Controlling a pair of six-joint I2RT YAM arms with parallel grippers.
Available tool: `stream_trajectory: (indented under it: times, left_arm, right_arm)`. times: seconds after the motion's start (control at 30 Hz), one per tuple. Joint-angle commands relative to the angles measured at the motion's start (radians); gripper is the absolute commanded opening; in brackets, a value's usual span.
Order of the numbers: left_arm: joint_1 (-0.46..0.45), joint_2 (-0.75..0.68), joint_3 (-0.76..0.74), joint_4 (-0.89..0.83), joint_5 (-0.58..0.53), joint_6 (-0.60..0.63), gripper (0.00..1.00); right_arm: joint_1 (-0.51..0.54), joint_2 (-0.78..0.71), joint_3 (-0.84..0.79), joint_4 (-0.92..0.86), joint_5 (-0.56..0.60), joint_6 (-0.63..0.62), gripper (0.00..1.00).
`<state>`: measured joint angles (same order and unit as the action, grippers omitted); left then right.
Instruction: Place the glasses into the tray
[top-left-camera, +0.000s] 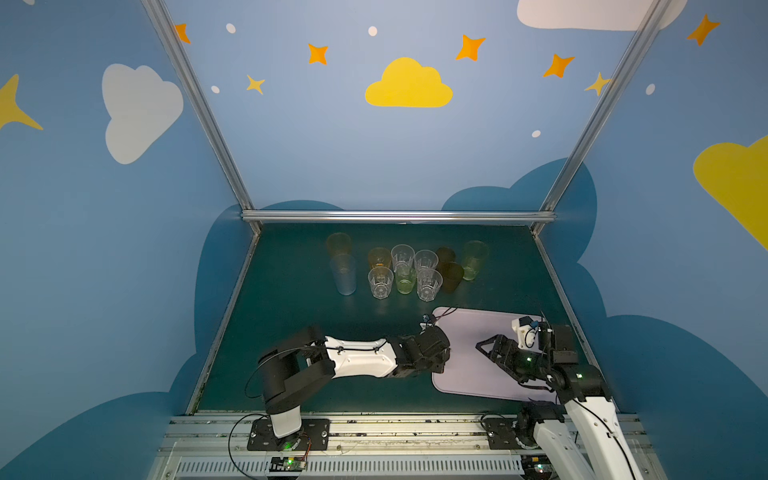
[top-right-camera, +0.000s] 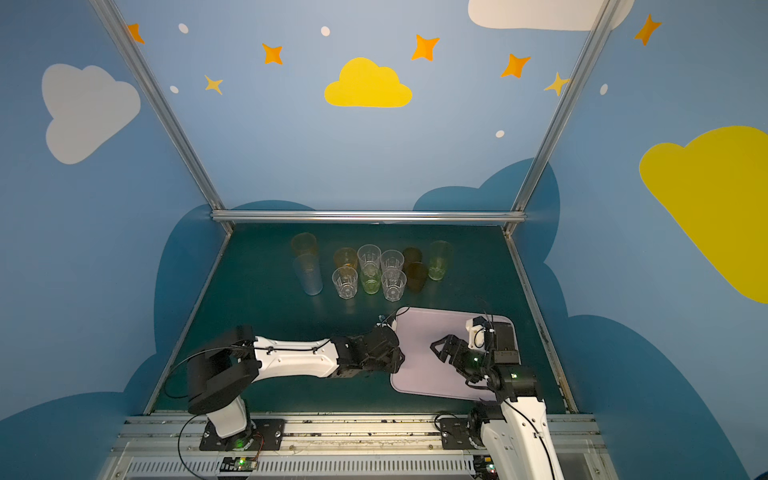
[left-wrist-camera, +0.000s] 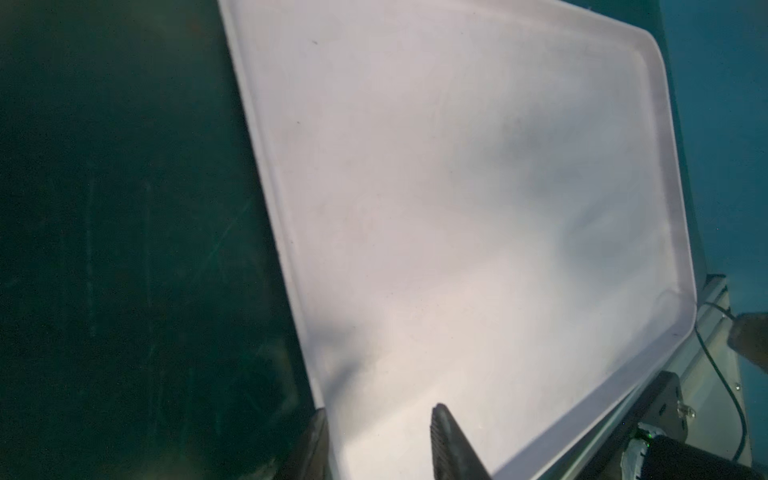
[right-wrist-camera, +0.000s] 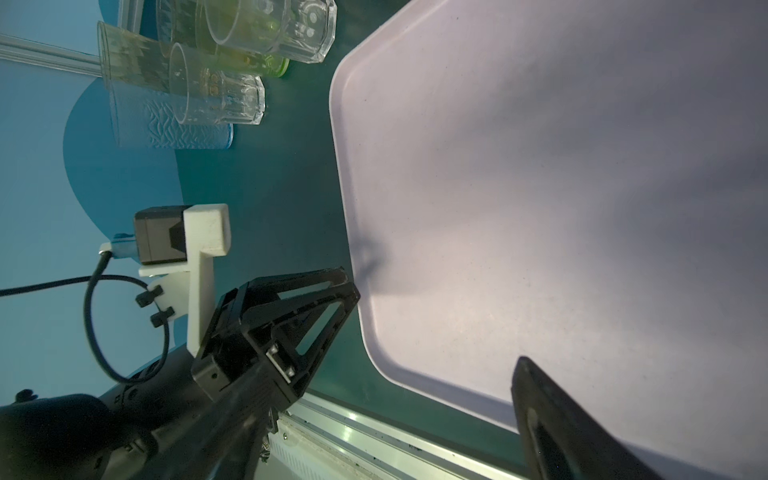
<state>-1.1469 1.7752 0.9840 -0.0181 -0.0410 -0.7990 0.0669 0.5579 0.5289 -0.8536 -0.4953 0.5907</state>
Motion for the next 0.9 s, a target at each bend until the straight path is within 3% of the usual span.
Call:
stream_trajectory:
  times: [0.0,0.03,0.1,0.3,0.43,0.6,0.87]
  left_arm:
    - [-0.004,0.020,0.019,-0.062,-0.071,-0.025,0.26]
    - [-0.004,0.025,0.018,-0.062,-0.077,-0.028,0.24]
    - [-0.005,0.033,0.016,-0.062,-0.083,-0.029,0.31]
    - [-0.005,0.069,0.042,-0.107,-0.112,-0.034,0.27]
    - [-0.005,0.106,0.067,-0.128,-0.111,-0.039,0.14]
    - [-0.005,0.111,0.067,-0.144,-0.126,-0.055,0.06]
    - [0.007,0.033,-0.001,-0.177,-0.178,-0.069,0.04]
  right_arm:
    - [-0.003,-0.011,-0.008,-0.022,0.022,0.005,0.89]
    - [-0.003,-0.012,-0.006,-0.023,0.020,0.003,0.89]
    - [-0.003,-0.010,-0.005,-0.022,0.015,0.001,0.89]
    - [-0.003,-0.009,-0.007,-0.022,0.015,-0.002,0.89]
    - [-0.004,-0.010,-0.007,-0.021,0.018,0.000,0.89]
    - [-0.004,-0.013,-0.007,-0.023,0.015,-0.001,0.89]
    - [-0.004,-0.012,-0.008,-0.015,0.008,-0.005,0.89]
